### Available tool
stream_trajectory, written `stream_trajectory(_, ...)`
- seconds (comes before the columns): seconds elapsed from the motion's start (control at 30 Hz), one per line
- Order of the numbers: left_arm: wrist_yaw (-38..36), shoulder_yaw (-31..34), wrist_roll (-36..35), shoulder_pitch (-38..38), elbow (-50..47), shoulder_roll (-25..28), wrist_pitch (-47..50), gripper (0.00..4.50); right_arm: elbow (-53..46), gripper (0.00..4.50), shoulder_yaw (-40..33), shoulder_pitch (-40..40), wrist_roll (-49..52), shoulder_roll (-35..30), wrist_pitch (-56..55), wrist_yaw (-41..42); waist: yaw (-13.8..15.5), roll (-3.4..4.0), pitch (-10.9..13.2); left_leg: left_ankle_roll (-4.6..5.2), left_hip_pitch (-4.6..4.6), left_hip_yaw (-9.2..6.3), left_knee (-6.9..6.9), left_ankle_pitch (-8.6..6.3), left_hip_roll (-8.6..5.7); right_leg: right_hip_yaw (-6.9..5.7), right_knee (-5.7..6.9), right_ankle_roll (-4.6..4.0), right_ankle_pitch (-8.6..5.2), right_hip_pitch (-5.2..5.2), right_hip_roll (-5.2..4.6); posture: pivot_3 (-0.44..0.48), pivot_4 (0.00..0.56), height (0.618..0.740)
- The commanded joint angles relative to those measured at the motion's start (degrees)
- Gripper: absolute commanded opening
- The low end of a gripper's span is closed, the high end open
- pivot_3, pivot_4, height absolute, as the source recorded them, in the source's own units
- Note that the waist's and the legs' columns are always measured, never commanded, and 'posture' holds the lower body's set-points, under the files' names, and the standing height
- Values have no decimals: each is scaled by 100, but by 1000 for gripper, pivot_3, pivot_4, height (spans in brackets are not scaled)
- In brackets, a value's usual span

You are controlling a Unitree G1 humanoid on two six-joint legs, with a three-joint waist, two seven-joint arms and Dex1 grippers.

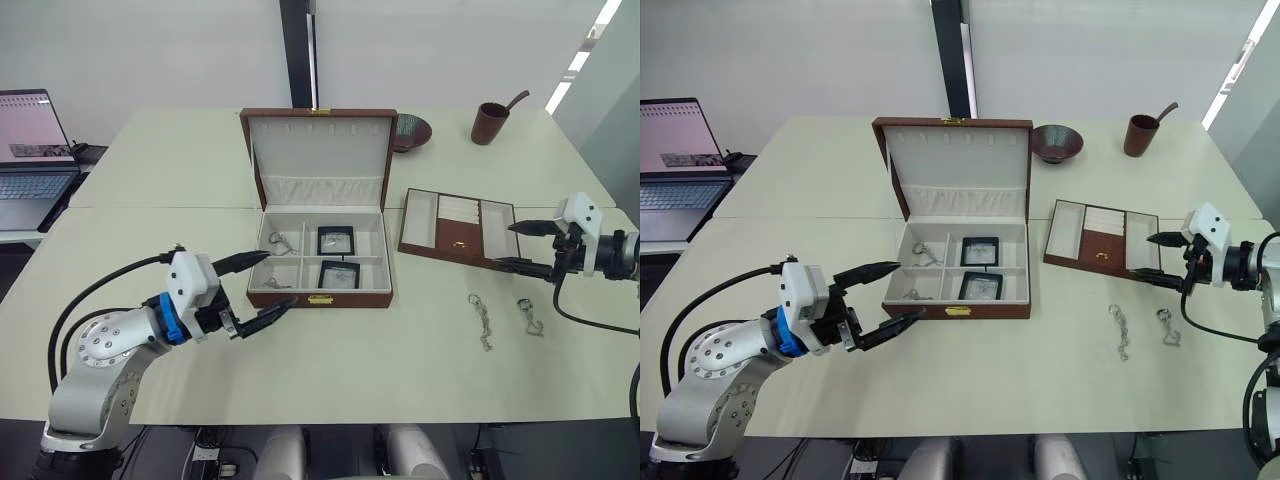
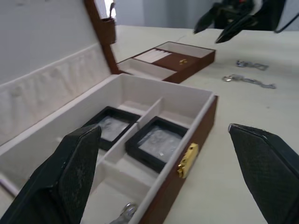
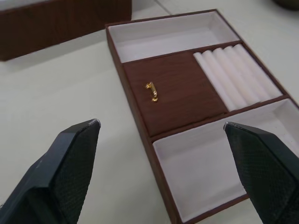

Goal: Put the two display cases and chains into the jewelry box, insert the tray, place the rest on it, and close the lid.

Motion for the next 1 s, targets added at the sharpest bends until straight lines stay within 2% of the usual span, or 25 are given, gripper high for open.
stream_trajectory(0.03,-295,-340,-70,-52,-342,68,-44,4485,456,4500,294,-490,-462,-64,-291,130,-2,3,1,0,1,2,2,0,0,2,1,0,0,0,-2,0,150,740)
stream_trajectory(0.2,-450,-799,28,-132,-439,-55,-200,4485,1095,4500,601,-879,-891,89,-745,157,3,2,2,0,2,2,1,0,-1,0,0,0,0,1,-1,0,150,740)
stream_trajectory(0.5,-261,-831,47,36,-521,-273,-322,4485,1737,4500,829,-1136,-1346,290,-1256,53,0,3,2,0,2,2,2,0,-1,1,0,0,1,2,-2,0,150,740)
stream_trajectory(0.6,-93,-866,-24,132,-794,-287,-171,4500,1832,3941,797,-1194,-1379,359,-1343,-1,1,3,2,0,1,1,2,0,0,2,0,0,1,1,-3,0,150,740)
stream_trajectory(0.77,149,-897,-138,123,-1090,-294,132,4500,1949,2261,793,-1251,-1436,430,-1438,-72,3,4,2,0,2,1,3,0,-1,2,0,0,1,3,-4,0,150,740)
stream_trajectory(1.0,490,-962,-303,33,-1467,-293,601,4500,2024,471,747,-1272,-1456,451,-1547,-195,4,3,2,0,2,-3,3,0,-1,0,0,0,1,5,-4,0,150,740)
